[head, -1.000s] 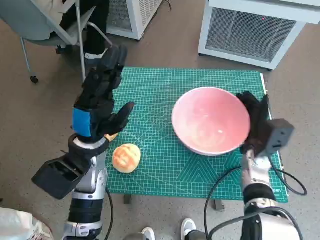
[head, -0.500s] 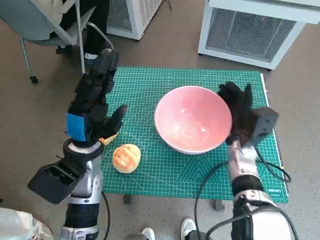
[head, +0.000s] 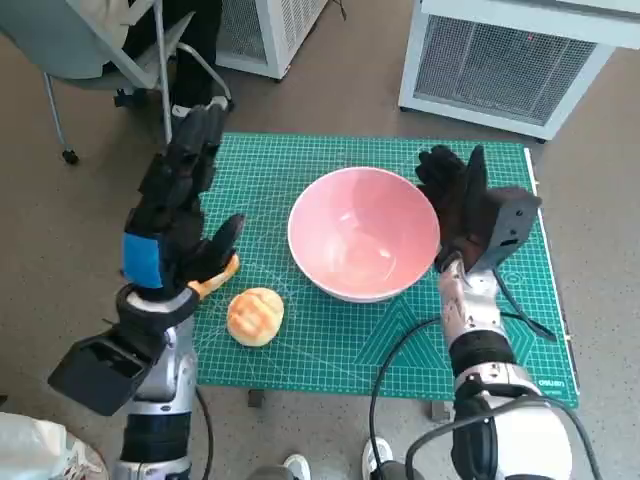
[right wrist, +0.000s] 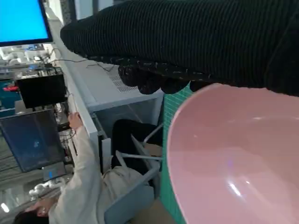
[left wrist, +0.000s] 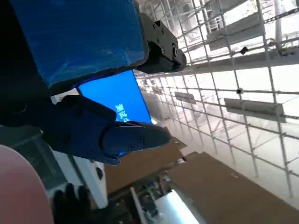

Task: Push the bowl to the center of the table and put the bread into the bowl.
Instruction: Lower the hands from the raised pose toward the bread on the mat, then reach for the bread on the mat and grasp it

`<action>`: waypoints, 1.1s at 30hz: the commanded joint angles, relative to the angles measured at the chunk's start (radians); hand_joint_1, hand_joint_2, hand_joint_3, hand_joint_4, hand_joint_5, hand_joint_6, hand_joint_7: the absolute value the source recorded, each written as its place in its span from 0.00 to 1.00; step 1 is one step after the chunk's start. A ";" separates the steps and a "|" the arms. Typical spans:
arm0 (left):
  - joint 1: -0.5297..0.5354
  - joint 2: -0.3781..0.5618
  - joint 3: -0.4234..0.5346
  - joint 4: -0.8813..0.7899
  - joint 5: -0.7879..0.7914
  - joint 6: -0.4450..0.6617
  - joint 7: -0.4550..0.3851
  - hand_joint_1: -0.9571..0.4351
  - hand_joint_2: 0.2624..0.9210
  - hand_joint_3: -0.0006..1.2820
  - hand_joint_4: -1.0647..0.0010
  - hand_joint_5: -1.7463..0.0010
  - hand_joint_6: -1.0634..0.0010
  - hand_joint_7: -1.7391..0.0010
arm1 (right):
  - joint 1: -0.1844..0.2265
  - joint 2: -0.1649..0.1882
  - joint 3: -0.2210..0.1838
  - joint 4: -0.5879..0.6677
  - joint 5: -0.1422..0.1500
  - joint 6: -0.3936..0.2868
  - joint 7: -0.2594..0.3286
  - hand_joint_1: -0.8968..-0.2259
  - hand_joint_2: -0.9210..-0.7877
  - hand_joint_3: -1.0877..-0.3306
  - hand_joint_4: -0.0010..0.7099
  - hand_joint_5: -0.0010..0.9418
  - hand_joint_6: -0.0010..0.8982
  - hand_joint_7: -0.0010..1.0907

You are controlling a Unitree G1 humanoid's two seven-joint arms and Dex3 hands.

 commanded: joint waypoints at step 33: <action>0.171 0.570 -0.056 -0.420 0.631 1.057 -0.247 0.22 1.00 0.10 0.85 1.00 0.73 0.99 | 0.156 -0.060 0.157 -0.545 0.156 -0.684 0.420 0.42 0.00 0.45 0.36 0.01 0.28 0.19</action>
